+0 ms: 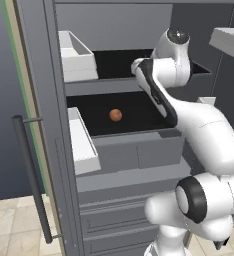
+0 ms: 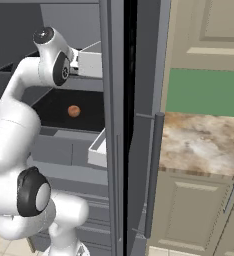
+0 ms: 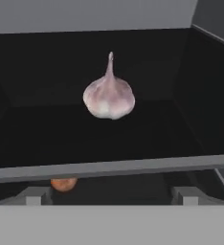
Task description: Grab the onion and garlic from the fridge, place them in the blender, close the lid, and turn on the blender to create a marinade.
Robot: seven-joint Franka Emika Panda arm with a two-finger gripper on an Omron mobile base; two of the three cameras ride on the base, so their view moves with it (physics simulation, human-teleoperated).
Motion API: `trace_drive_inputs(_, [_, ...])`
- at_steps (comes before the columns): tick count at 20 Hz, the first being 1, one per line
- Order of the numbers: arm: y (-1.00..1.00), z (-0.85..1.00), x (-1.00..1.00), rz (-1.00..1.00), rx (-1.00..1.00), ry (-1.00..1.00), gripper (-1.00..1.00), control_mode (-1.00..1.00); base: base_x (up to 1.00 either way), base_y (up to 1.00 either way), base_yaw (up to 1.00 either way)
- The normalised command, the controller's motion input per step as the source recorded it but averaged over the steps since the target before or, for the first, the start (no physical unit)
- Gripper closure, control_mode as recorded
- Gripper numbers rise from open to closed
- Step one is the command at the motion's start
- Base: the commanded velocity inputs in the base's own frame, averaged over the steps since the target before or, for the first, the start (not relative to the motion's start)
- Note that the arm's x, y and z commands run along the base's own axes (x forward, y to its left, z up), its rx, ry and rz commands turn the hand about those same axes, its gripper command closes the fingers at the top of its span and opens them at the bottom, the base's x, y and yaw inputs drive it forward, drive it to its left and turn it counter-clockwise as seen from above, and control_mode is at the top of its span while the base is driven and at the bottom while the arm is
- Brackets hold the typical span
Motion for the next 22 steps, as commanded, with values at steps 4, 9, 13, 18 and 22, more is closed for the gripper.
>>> trace_drive_inputs(4, [0.00,0.00,0.98,-0.10,0.00,0.04,-1.00,-1.00,0.00,0.00,0.00])
trace_drive_inputs(9, [0.00,0.00,0.51,-0.01,0.00,0.15,-1.00,-1.00,0.00,0.00,0.00])
trace_drive_inputs(13, [0.00,-0.10,0.61,0.00,0.00,0.15,-1.00,-1.00,0.00,0.00,0.00])
trace_drive_inputs(18, [0.00,-0.23,0.38,0.00,0.00,0.08,-1.00,-1.00,0.00,0.00,0.00])
trace_drive_inputs(22, [-0.01,-0.81,-0.15,0.00,0.00,0.05,1.00,-1.00,0.00,0.00,0.00])
